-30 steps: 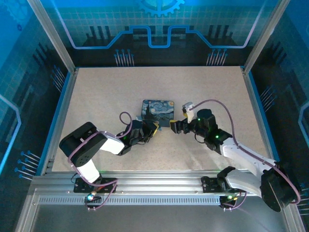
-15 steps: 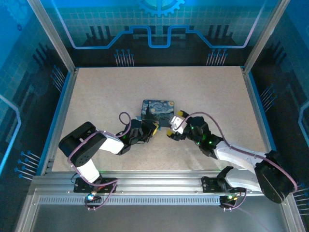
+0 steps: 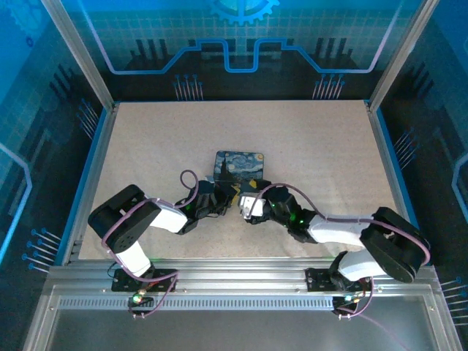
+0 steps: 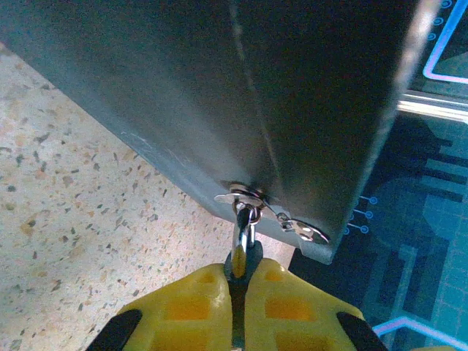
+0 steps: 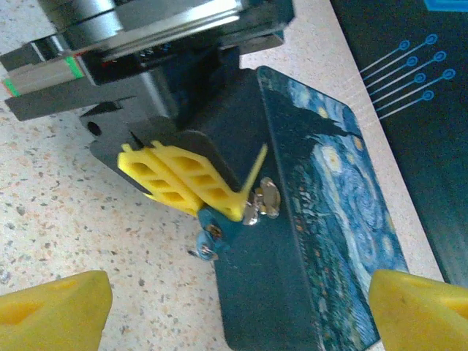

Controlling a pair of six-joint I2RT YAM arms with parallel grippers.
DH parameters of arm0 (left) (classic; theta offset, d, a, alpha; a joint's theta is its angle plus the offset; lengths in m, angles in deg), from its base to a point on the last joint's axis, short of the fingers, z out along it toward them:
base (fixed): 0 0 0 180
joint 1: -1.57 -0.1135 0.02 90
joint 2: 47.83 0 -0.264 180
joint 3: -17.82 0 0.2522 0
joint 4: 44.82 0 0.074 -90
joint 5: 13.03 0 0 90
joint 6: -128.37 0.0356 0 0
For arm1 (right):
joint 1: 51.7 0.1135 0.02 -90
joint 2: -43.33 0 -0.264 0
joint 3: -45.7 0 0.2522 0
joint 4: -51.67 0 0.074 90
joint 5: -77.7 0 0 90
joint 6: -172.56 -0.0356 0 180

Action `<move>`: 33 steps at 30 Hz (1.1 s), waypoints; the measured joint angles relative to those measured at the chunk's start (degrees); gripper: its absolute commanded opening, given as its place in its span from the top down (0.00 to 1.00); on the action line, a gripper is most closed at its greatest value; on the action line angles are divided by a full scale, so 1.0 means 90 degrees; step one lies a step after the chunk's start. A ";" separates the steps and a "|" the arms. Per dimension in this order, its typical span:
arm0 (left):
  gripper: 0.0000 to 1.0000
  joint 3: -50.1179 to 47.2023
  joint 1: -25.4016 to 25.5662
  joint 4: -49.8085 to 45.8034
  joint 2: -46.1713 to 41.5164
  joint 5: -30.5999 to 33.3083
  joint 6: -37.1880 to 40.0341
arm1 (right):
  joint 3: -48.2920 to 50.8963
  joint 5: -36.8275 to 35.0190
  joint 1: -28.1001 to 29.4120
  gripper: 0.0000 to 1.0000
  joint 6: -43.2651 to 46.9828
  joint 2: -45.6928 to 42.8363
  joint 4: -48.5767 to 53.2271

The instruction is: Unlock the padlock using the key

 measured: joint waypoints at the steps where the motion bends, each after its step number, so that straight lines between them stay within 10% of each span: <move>1: 0.99 0.0000 0.0000 0.0000 -0.0002 0.0000 -0.0012 | 0.0000 -0.0017 0.0032 0.12 0.0002 0.0073 -0.0039; 33: 1.00 -0.0002 0.0002 0.0053 -0.0002 0.0000 -0.0316 | -0.0493 -0.0561 0.0202 0.77 0.0170 0.1112 -0.0257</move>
